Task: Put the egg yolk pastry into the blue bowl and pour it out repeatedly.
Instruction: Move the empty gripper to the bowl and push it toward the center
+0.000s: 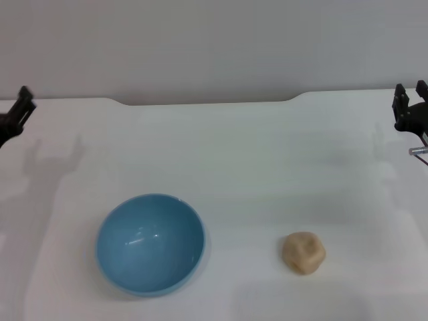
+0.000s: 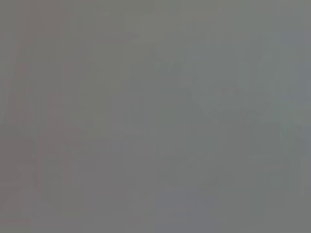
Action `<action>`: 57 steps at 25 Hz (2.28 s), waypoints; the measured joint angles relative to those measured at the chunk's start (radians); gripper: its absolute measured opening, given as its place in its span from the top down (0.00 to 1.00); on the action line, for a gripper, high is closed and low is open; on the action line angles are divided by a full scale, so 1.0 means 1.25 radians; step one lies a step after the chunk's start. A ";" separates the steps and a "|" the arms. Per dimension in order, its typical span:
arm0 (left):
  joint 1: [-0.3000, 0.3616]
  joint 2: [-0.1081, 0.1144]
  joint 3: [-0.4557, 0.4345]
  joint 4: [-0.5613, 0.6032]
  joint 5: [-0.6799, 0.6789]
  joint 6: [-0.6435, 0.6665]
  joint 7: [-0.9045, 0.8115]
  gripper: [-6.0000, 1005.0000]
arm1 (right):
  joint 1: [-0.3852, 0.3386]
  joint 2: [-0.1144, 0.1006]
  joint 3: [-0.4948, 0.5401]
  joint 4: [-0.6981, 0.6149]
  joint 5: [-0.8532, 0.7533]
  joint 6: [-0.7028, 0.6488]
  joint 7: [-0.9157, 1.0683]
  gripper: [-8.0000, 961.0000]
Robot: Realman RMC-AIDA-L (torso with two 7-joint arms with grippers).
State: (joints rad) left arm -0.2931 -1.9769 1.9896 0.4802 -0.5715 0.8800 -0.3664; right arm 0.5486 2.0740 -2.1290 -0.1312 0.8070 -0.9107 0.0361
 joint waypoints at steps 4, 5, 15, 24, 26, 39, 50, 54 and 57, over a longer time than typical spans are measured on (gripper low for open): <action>0.026 0.051 -0.003 0.140 0.087 -0.135 -0.078 0.14 | -0.001 0.000 0.001 0.001 0.000 0.001 0.000 0.68; 0.032 0.060 -0.004 0.176 0.106 -0.167 -0.085 0.14 | -0.001 0.000 0.001 0.001 0.000 0.001 0.000 0.68; 0.138 0.081 -0.059 0.702 0.334 -0.856 -0.075 0.14 | -0.001 0.000 0.001 0.001 -0.003 0.001 -0.004 0.68; 0.156 -0.042 -0.135 0.964 0.288 -1.321 0.217 0.14 | 0.003 0.000 -0.003 0.003 -0.008 0.001 -0.008 0.68; 0.153 -0.062 -0.159 0.999 0.244 -1.394 0.288 0.14 | 0.004 -0.001 -0.005 0.004 -0.008 0.001 -0.008 0.68; 0.094 -0.060 -0.193 1.038 0.183 -1.622 0.363 0.15 | -0.002 -0.001 -0.006 0.016 -0.009 0.001 -0.009 0.68; 0.080 -0.061 -0.194 1.022 0.184 -1.716 0.368 0.15 | -0.005 0.000 -0.008 0.013 -0.009 0.001 -0.009 0.68; 0.067 -0.062 -0.194 0.992 0.183 -1.723 0.366 0.16 | -0.006 0.000 -0.008 0.011 -0.009 0.001 -0.009 0.68; 0.053 -0.063 -0.194 0.966 0.181 -1.723 0.363 0.16 | -0.006 0.000 -0.008 0.011 -0.009 0.001 -0.009 0.68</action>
State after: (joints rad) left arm -0.2266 -2.0551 1.7471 1.6874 -0.3458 -1.2737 0.0877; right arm 0.5414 2.0740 -2.1386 -0.1181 0.7961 -0.9097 0.0245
